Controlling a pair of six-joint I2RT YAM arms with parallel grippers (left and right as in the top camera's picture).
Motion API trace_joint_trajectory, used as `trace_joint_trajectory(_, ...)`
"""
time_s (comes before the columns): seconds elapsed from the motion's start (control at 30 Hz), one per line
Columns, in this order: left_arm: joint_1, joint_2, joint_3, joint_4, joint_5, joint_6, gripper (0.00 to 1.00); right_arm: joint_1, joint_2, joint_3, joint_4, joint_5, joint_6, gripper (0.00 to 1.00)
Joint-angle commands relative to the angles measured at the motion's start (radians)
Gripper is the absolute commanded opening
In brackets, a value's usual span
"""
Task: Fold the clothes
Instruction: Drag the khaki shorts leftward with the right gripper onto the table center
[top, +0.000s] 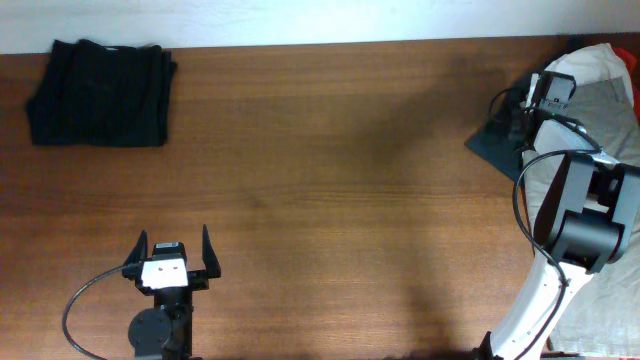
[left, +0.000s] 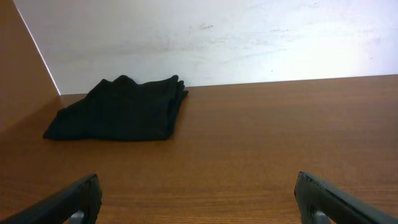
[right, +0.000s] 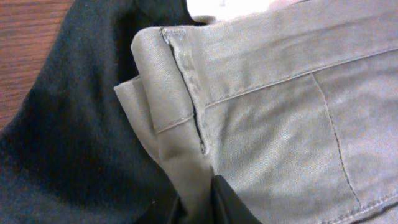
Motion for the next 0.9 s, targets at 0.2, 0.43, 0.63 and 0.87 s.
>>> trace_joint_trajectory(0.2,-0.003,-0.003,-0.006,0.000,0.010,0.009,0.99,-0.003,-0.085,-0.002,-0.019,0.024,0.058,0.04)
trace_joint_trajectory(0.43,-0.003,-0.003,-0.006,0.000,0.011,0.009,0.99,-0.003,-0.242,-0.002,-0.027,0.024,0.072,0.04)
trace_joint_trajectory(0.63,-0.003,-0.003,-0.006,0.000,0.011,0.009,0.99,0.092,-0.475,-0.002,-0.069,-0.082,0.144,0.04)
trace_joint_trajectory(0.87,-0.003,-0.003,-0.006,0.000,0.010,0.009,0.99,0.570,-0.477,-0.003,-0.097,-0.414,0.397,0.04)
